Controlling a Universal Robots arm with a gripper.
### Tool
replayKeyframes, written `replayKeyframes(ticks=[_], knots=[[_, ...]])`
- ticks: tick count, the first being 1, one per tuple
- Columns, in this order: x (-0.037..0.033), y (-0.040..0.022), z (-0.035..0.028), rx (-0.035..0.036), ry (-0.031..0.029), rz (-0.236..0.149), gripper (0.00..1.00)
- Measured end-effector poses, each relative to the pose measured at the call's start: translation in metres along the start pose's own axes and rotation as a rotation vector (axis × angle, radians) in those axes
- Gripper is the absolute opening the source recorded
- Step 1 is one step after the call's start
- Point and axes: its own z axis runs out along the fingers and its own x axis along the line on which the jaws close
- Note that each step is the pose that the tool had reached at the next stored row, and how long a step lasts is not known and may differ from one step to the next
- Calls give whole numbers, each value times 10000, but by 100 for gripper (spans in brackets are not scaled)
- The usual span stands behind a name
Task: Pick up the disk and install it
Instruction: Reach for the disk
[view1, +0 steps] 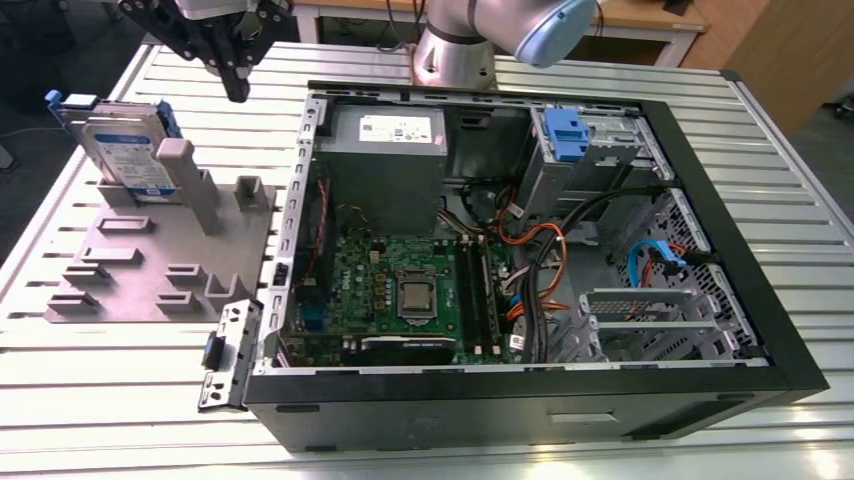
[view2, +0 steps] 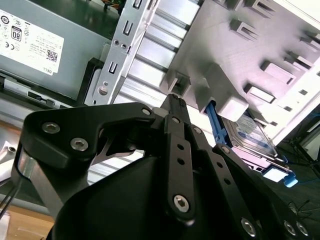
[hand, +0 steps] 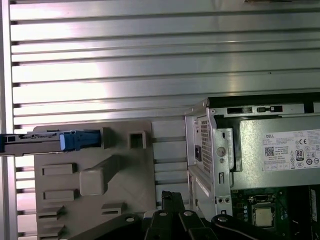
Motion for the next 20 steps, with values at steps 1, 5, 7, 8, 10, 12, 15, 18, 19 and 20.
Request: replayKeyframes(ticks=[1, 5, 7, 8, 10, 12, 15, 18, 19, 20], knots=[[6, -1, 1, 0, 0, 0, 11], [46, 22, 7, 0, 0, -13, 11], [54, 29, 9, -4, 5, -132, 11], [54, 30, 10, -6, 11, -230, 11], [54, 31, 12, -10, 22, -464, 11], [63, 35, 14, -13, 29, -604, 11], [103, 57, 19, -14, 30, -626, 11], [136, 64, 22, -15, 28, -628, 11], [144, 64, 22, -15, 29, -627, 11], [145, 64, 23, -15, 28, -627, 11]])
